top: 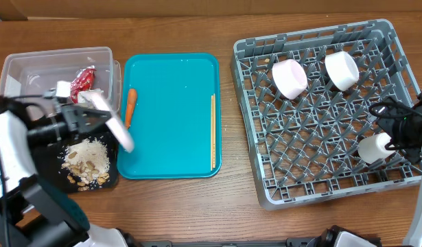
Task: Sort waste into correct bins and load items into the dishwasher
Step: 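Carry the empty plate back over the teal tray with the left gripper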
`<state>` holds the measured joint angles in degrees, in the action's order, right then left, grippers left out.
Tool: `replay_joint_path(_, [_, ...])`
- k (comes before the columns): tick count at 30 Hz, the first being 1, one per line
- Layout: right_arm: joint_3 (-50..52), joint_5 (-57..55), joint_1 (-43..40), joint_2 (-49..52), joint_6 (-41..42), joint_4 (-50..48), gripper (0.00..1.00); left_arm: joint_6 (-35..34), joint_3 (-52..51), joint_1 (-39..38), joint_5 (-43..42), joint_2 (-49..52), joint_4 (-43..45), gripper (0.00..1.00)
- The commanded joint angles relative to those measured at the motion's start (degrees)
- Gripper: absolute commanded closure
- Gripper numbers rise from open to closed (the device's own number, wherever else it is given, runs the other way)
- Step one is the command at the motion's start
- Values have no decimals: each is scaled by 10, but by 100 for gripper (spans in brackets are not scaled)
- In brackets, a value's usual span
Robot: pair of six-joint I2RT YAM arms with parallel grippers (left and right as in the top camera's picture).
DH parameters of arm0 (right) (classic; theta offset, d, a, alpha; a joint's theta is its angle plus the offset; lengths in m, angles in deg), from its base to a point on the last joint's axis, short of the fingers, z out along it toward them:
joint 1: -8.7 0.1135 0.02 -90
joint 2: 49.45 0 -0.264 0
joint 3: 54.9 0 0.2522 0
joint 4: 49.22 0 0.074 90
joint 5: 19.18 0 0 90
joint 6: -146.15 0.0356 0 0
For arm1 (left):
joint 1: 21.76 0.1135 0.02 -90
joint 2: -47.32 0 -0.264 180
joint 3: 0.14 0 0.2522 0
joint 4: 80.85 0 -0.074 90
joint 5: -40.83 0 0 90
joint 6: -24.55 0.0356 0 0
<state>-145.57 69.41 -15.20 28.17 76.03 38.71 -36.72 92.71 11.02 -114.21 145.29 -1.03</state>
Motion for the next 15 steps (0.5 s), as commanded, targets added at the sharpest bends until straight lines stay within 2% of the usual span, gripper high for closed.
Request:
replay_joint_path(1, [-4,2,-1,-12,-2,-3,0,-7,-3,-94,17,-14,33,96])
replay_joint_path(5, [-4,2,-1,-12,-2,-3,0,-129,-3,-209,106,-13,135,96])
replay_joint_path(9, [-4,2,-1,-12,-2,-3,0,-284,-3,-345,289,-12,251,96])
replay_joint_path(15, [-4,3,-1,-12,-4,-3,0,-405,-3,-508,442,4,334,96])
